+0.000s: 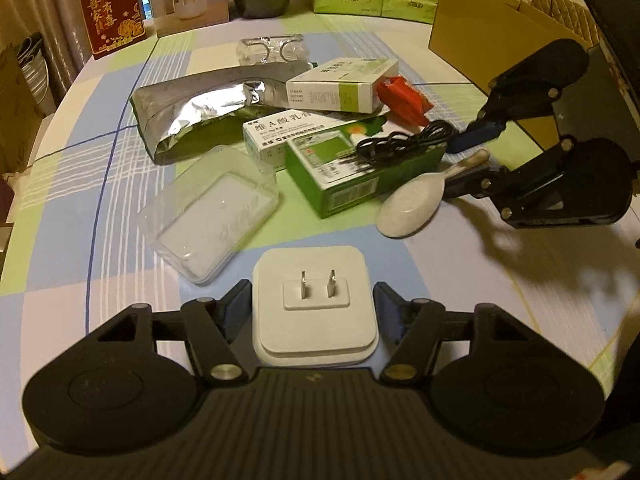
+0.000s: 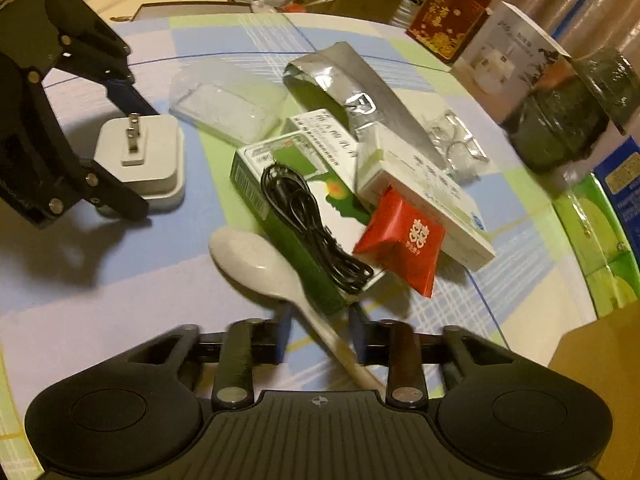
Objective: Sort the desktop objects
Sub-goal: 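Grasp the white plug adapter with the left tool while the right tool grasps the white spoon, then carry plug and spoon to the cardboard box and open both tools inside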
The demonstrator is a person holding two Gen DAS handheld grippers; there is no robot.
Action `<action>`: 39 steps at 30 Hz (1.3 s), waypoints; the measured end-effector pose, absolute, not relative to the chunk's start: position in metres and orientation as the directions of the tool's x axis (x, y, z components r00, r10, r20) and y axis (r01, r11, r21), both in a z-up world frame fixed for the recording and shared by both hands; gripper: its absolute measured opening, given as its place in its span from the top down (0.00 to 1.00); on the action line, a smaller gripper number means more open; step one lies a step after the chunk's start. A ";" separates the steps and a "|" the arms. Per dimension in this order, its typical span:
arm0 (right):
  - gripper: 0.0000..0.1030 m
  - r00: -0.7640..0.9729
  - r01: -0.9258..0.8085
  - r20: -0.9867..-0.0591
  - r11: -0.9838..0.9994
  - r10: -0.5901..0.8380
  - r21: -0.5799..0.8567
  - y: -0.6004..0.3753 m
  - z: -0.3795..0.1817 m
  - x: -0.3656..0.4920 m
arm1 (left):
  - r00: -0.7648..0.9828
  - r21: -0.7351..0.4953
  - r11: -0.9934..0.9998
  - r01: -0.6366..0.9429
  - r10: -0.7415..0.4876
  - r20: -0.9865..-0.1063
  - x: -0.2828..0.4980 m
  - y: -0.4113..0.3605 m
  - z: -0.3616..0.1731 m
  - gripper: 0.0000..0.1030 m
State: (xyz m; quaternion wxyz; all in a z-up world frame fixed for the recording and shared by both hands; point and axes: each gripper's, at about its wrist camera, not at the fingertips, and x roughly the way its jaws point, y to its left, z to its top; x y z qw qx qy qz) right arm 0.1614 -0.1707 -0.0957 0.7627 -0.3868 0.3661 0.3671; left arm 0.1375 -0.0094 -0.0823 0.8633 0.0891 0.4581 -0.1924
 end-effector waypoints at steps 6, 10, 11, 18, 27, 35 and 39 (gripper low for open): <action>1.00 0.417 -0.846 -0.867 0.464 0.272 -0.262 -0.175 -0.088 0.151 | 0.514 -0.015 0.912 0.410 -0.244 -0.822 0.133 -0.010 -0.084 0.41; 1.00 0.363 -0.828 -0.886 0.535 0.287 -0.166 -0.186 -0.081 0.148 | 0.507 -0.020 0.911 0.411 -0.247 -0.826 0.130 -0.010 -0.083 0.41; 1.00 0.346 -0.817 -0.892 0.561 0.291 -0.134 -0.190 -0.080 0.149 | 0.505 -0.026 0.912 0.410 -0.251 -0.826 0.130 -0.010 -0.083 0.41; 1.00 0.323 -0.794 -0.891 0.604 0.319 -0.071 -0.196 -0.083 0.155 | 0.507 -0.026 0.912 0.409 -0.251 -0.825 0.131 -0.012 -0.084 0.31; 1.00 0.312 -0.771 -0.883 0.637 0.351 -0.019 -0.194 -0.076 0.155 | 0.515 -0.040 0.920 0.389 -0.253 -0.819 0.136 -0.011 -0.083 0.42; 1.00 0.363 -0.769 -0.843 0.639 0.397 -0.030 -0.193 -0.037 0.142 | 0.517 -0.038 0.926 0.375 -0.243 -0.821 0.124 -0.003 -0.068 0.42; 1.00 0.409 -0.743 -0.818 0.668 0.404 -0.042 -0.200 -0.015 0.136 | 0.536 -0.028 0.931 0.363 -0.233 -0.812 0.119 -0.002 -0.052 0.42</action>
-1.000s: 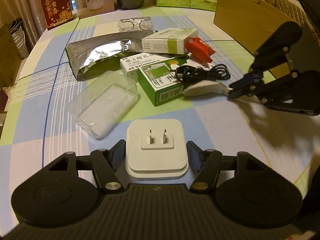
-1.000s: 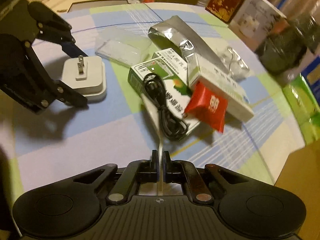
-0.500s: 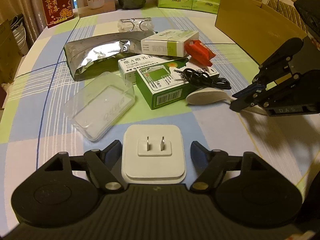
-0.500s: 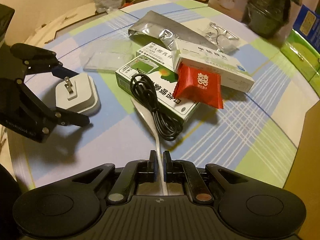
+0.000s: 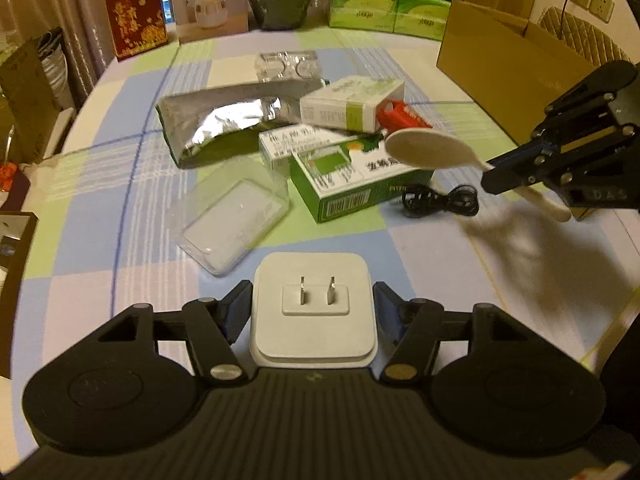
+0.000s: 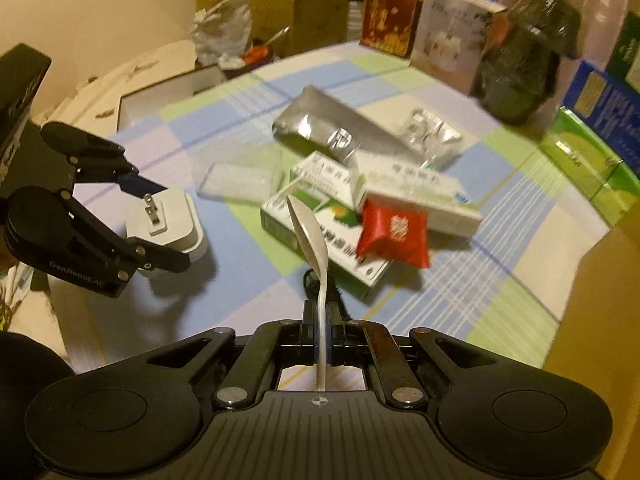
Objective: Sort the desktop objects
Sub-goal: 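Carry plug and spoon to the cardboard box and open both tools inside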
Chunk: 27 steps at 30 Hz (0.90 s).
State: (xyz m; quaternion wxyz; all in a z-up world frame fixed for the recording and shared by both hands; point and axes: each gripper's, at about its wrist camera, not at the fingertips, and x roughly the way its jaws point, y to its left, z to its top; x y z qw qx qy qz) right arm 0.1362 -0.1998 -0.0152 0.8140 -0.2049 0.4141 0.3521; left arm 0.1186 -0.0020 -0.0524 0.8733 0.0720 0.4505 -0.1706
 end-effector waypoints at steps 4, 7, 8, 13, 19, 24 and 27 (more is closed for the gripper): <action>1.00 0.484 -0.674 -0.778 0.738 0.400 -0.040 -0.231 0.021 0.131 | 0.558 -0.016 0.926 0.377 -0.242 -0.794 0.117 -0.013 -0.027 0.42; 1.00 0.557 -0.583 -0.746 0.812 0.365 -0.038 -0.269 0.052 0.128 | 0.574 0.001 0.907 0.421 -0.266 -0.774 0.117 -0.035 -0.001 0.42; 1.00 0.581 -0.548 -0.735 0.835 0.350 -0.036 -0.283 0.063 0.126 | 0.577 0.002 0.900 0.437 -0.278 -0.768 0.117 -0.044 0.006 0.42; 1.00 0.675 -0.387 -0.694 0.921 0.251 -0.044 -0.352 0.099 0.117 | 0.583 -0.025 0.854 0.519 -0.376 -0.720 0.119 -0.109 0.047 0.42; 1.00 0.707 -0.249 -0.683 0.968 0.184 0.003 -0.419 0.108 0.115 | 0.555 -0.081 0.798 0.598 -0.484 -0.676 0.127 -0.198 0.075 0.42; 1.00 0.706 -0.178 -0.687 0.982 0.171 0.062 -0.455 0.094 0.124 | 0.523 -0.118 0.767 0.631 -0.533 -0.665 0.138 -0.256 0.075 0.42; 1.00 0.711 -0.133 -0.683 0.986 0.167 0.103 -0.475 0.085 0.130 | 0.508 -0.118 0.751 0.650 -0.545 -0.667 0.144 -0.284 0.069 0.42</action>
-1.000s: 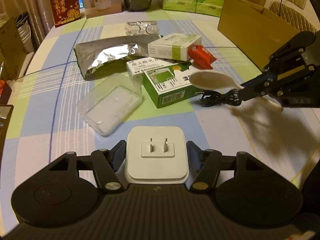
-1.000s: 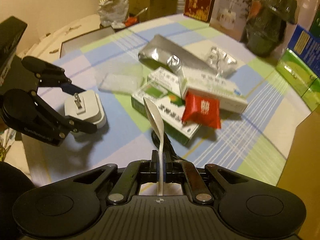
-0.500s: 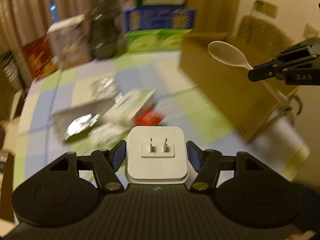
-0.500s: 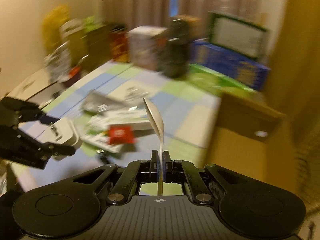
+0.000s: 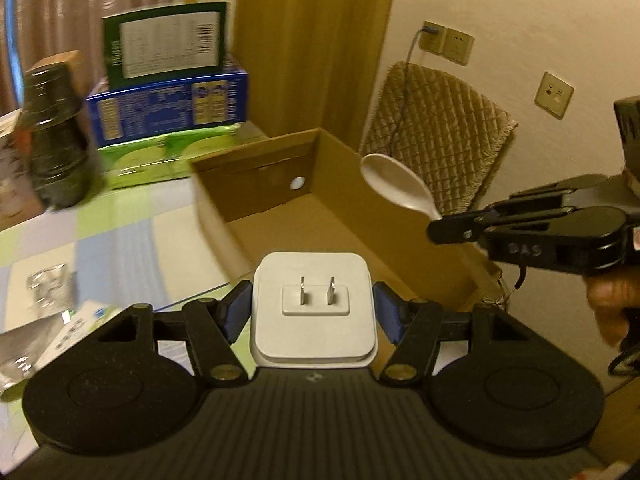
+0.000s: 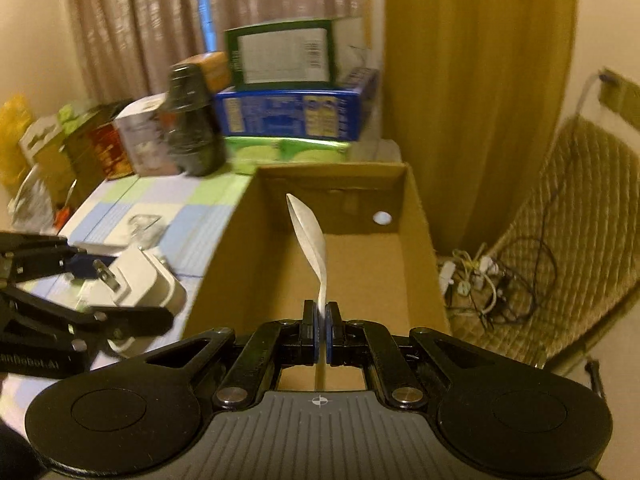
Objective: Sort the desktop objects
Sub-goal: 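Carry plug and spoon to the cardboard box and open both tools inside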
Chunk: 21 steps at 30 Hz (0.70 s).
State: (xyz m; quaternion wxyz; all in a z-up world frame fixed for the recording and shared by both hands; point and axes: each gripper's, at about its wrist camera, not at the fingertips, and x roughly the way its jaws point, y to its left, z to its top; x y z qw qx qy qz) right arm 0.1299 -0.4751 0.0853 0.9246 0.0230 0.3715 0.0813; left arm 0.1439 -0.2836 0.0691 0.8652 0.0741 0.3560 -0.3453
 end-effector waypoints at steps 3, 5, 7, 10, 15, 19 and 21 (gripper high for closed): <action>1.00 0.709 -0.095 -0.687 0.987 0.159 0.130 -0.489 0.077 0.136 | 0.491 -0.119 0.737 0.666 -0.553 -0.673 0.150 -0.307 0.061 0.42; 1.00 0.707 -0.084 -0.690 0.987 0.156 0.137 -0.495 0.074 0.139 | 0.484 -0.115 0.729 0.674 -0.554 -0.677 0.153 -0.319 0.056 0.42; 1.00 0.703 -0.079 -0.694 0.987 0.156 0.141 -0.499 0.071 0.141 | 0.478 -0.114 0.726 0.679 -0.554 -0.682 0.156 -0.327 0.051 0.41; 1.00 0.695 -0.078 -0.699 0.985 0.166 0.156 -0.502 0.066 0.146 | 0.475 -0.099 0.721 0.686 -0.546 -0.690 0.158 -0.335 0.043 0.39; 1.00 0.691 -0.087 -0.699 0.982 0.183 0.170 -0.496 0.063 0.152 | 0.500 -0.066 0.730 0.680 -0.528 -0.686 0.157 -0.330 0.041 0.35; 1.00 0.698 -0.087 -0.686 0.975 0.207 0.206 -0.493 0.060 0.155 | 0.523 -0.066 0.749 0.659 -0.520 -0.676 0.155 -0.312 0.046 0.35; 0.98 0.704 -0.080 -0.673 0.967 0.227 0.243 -0.496 0.060 0.156 | 0.534 -0.064 0.758 0.649 -0.514 -0.672 0.153 -0.302 0.049 0.34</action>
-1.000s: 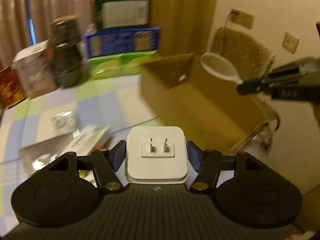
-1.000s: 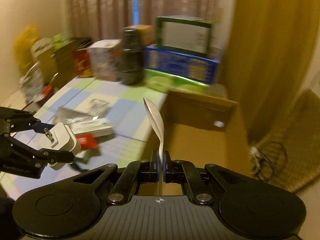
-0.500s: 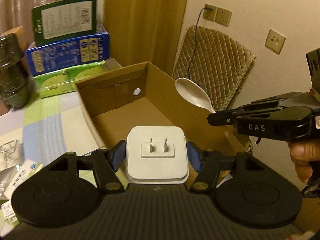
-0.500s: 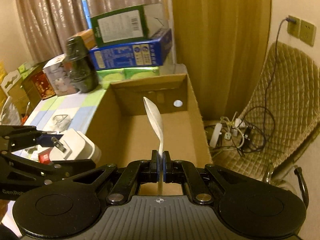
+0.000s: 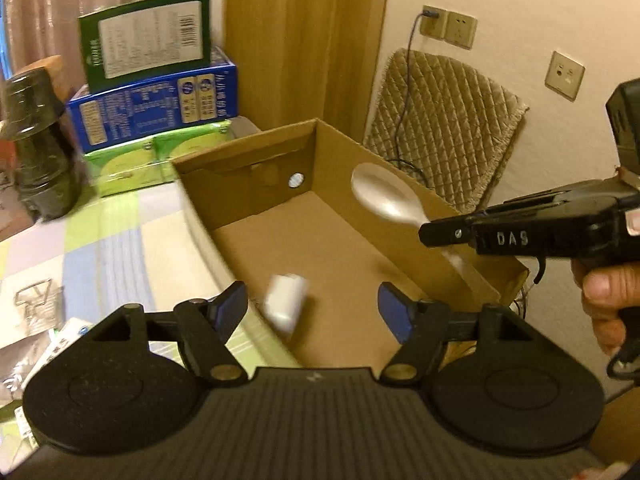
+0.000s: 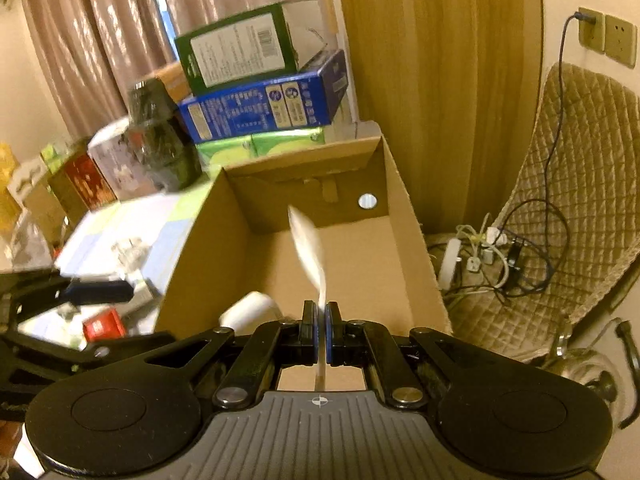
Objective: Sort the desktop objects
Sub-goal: 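Carry plug and spoon to the cardboard box and open both tools inside, then return both tools to the table over the remaining items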
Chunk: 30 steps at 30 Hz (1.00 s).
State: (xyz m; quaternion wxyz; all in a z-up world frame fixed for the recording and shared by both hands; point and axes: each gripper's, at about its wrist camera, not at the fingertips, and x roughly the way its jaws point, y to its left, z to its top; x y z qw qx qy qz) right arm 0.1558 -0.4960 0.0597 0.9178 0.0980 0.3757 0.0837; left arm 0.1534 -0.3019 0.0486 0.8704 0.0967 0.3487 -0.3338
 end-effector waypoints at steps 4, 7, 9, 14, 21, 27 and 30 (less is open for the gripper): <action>0.76 0.716 -0.056 -0.664 0.966 0.214 0.251 -0.501 0.063 0.147 | 0.559 -0.066 0.784 0.618 -0.496 -0.665 0.151 -0.278 0.056 0.31; 0.58 0.732 -0.049 -0.649 0.966 0.207 0.253 -0.501 0.068 0.134 | 0.574 -0.073 0.807 0.586 -0.477 -0.666 0.148 -0.257 0.061 0.31; 0.56 0.736 -0.054 -0.643 0.964 0.214 0.259 -0.499 0.072 0.124 | 0.585 -0.076 0.823 0.563 -0.462 -0.667 0.145 -0.243 0.064 0.31; 0.49 0.745 -0.071 -0.625 0.959 0.234 0.274 -0.483 0.080 0.096 | 0.621 -0.074 0.860 0.504 -0.421 -0.662 0.131 -0.205 0.070 0.27; 0.39 0.758 -0.127 -0.583 0.943 0.293 0.309 -0.444 0.098 0.062 | 0.666 -0.052 0.913 0.404 -0.332 -0.668 0.102 -0.142 0.076 0.20; 0.28 0.764 -0.206 -0.536 0.923 0.360 0.325 -0.403 0.117 0.041 | 0.704 -0.019 0.952 0.306 -0.239 -0.669 0.078 -0.087 0.084 0.14; 0.23 0.757 -0.253 -0.522 0.914 0.392 0.318 -0.383 0.125 0.035 | 0.724 0.004 0.963 0.270 -0.200 -0.661 0.065 -0.063 0.092 0.11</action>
